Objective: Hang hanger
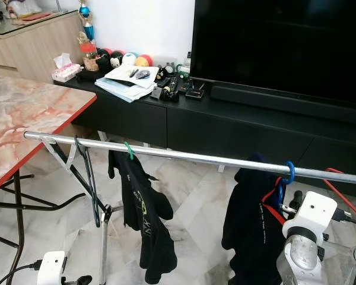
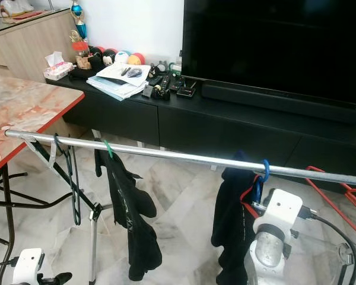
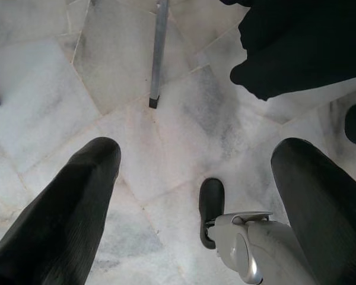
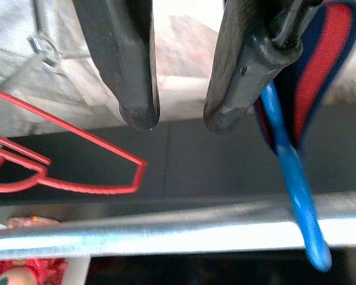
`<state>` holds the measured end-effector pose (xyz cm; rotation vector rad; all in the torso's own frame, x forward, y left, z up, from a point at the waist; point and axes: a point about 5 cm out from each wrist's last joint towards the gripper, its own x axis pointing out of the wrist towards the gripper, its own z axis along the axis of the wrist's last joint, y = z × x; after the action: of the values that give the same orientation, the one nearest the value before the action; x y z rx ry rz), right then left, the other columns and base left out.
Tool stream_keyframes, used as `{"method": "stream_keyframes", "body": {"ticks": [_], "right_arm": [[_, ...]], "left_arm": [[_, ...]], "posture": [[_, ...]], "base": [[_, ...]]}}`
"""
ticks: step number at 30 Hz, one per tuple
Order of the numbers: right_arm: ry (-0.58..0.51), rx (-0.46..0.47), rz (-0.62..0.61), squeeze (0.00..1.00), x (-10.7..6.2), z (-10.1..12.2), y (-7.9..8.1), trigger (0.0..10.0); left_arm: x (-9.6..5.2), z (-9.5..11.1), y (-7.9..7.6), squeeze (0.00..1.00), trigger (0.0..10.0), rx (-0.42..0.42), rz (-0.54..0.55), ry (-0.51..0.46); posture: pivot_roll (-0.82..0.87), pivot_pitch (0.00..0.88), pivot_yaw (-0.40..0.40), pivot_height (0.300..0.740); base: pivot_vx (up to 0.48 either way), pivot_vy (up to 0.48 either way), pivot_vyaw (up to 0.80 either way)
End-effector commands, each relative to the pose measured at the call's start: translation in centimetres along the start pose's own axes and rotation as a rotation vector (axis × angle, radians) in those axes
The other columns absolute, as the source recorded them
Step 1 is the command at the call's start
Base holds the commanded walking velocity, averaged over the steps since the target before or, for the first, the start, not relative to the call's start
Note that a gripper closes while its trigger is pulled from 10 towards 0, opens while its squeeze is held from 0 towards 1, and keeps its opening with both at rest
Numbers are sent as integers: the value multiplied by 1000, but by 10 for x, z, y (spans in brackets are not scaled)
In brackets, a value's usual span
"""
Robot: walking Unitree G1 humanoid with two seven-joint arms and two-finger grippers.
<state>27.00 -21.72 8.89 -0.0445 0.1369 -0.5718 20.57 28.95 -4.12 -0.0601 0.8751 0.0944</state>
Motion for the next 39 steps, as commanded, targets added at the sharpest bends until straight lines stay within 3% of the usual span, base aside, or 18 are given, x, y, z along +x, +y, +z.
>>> {"method": "stream_keyframes", "body": {"ticks": [1, 6, 15, 24, 32, 39], "right_arm": [[15, -11, -22, 0, 1, 2, -2, 10000], [139, -60, 34, 0, 10, -9, 6, 10000], [148, -94, 109, 0, 25, 4, 16, 10000], [223, -169, 233, 0, 29, -4, 29, 10000], [271, -166, 289, 0, 26, -11, 38, 10000], [214, -102, 259, 0, 27, 3, 33, 10000]], "left_arm": [[-1, -3, 2, 0, 10000, -10, 2, 14], [-1, -3, 2, 0, 10000, -10, -7, 19], [-1, -2, 3, 0, 10000, -14, -11, 21], [-1, -2, 3, 0, 10000, -14, -14, 22], [-2, -2, 3, 0, 10000, -18, -19, 26], [-2, -2, 4, 0, 10000, -21, -20, 27]], "posture": [[36, 71, 30, 740], [38, 73, 38, 740], [41, 73, 41, 740], [46, 76, 44, 740], [51, 79, 47, 740], [43, 80, 50, 740]], "base": [[0, 0, 0], [0, 0, 0], [0, 0, 0], [0, 0, 0], [0, 0, 0], [0, 0, 0]]}}
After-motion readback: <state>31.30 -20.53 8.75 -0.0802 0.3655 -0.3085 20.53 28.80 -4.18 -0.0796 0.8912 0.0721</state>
